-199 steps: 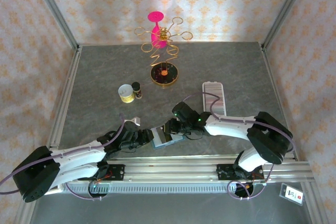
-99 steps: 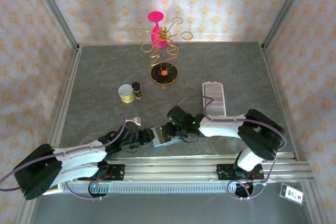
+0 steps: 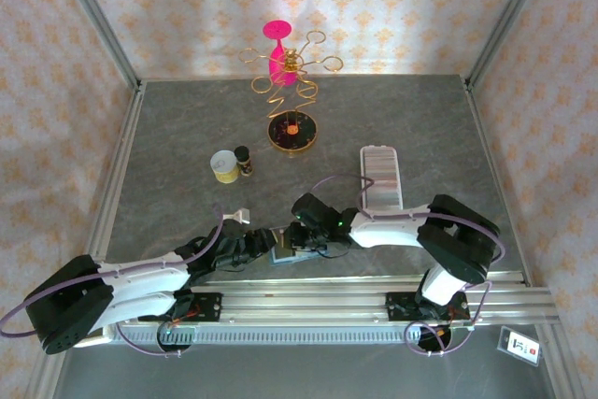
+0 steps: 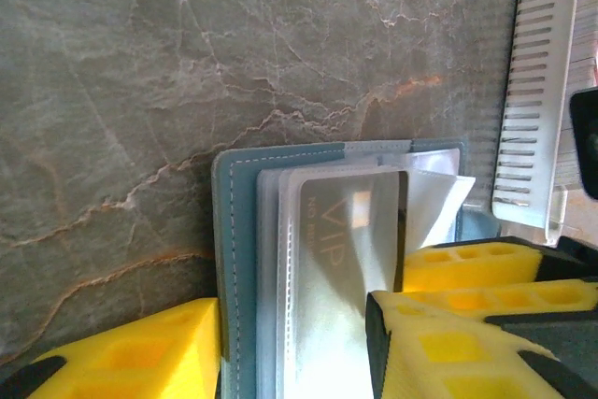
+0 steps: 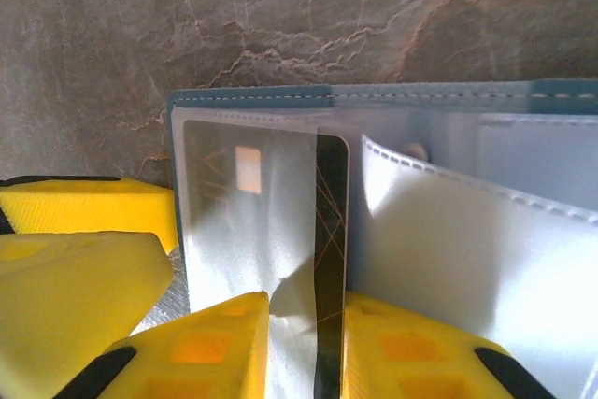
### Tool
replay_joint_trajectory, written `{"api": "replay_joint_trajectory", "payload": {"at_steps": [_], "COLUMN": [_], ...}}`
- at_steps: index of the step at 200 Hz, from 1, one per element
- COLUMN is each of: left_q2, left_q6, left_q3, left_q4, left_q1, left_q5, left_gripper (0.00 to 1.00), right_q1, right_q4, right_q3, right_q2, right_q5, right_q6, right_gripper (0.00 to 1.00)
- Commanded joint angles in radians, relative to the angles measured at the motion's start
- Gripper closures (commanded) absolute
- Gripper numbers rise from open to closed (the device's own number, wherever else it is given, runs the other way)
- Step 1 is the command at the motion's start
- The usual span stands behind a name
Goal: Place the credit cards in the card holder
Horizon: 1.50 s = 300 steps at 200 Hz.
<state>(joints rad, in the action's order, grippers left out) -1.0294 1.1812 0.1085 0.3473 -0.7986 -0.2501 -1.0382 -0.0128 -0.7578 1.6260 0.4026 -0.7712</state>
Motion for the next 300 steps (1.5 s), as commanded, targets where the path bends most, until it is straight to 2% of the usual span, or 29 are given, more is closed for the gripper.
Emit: {"api": "replay_joint_trajectory", "payload": {"at_steps": [1, 24, 88, 142, 163, 184, 202, 256, 300], "left_q2": [0.002, 0.03, 0.066, 0.078, 0.075, 0.072, 0.071, 0.023, 0.025], "left_q6": [0.044, 0.077, 0.165, 0.163, 0.137, 0.074, 0.034, 0.015, 0.008], "left_q3": [-0.022, -0.038, -0.074, -0.073, -0.066, -0.03, -0.015, -0.018, -0.004], "left_q4": [0.033, 0.057, 0.265, 0.294, 0.241, 0.097, 0.014, 0.019, 0.006], "left_q1": [-0.024, -0.024, -0.024, -0.024, -0.026, -0.031, -0.031, -0.031, -0.031], "left_q5": [-0.048, -0.037, -0.074, -0.06, -0.036, 0.007, 0.045, 0.059, 0.053], "left_gripper": [0.57, 0.58, 0.58, 0.63, 0.68, 0.73, 0.74, 0.82, 0.97], "right_q1": [-0.012, -0.012, -0.013, -0.013, -0.012, -0.013, -0.013, -0.013, -0.013], "right_q4": [-0.052, -0.052, -0.155, -0.212, -0.237, -0.268, -0.257, -0.257, -0.252], "right_q3": [-0.009, 0.018, 0.113, 0.146, 0.156, 0.17, 0.165, 0.164, 0.159], "right_q2": [0.021, 0.013, -0.011, -0.04, -0.047, -0.055, -0.049, -0.04, -0.053], "right_q5": [0.022, -0.001, 0.008, 0.011, 0.013, 0.015, 0.011, 0.016, 0.008], "right_q6": [-0.016, -0.027, -0.075, -0.095, -0.107, -0.122, -0.119, -0.117, -0.117], "right_gripper": [0.74, 0.76, 0.77, 0.77, 0.78, 0.78, 0.78, 0.78, 0.76]}}
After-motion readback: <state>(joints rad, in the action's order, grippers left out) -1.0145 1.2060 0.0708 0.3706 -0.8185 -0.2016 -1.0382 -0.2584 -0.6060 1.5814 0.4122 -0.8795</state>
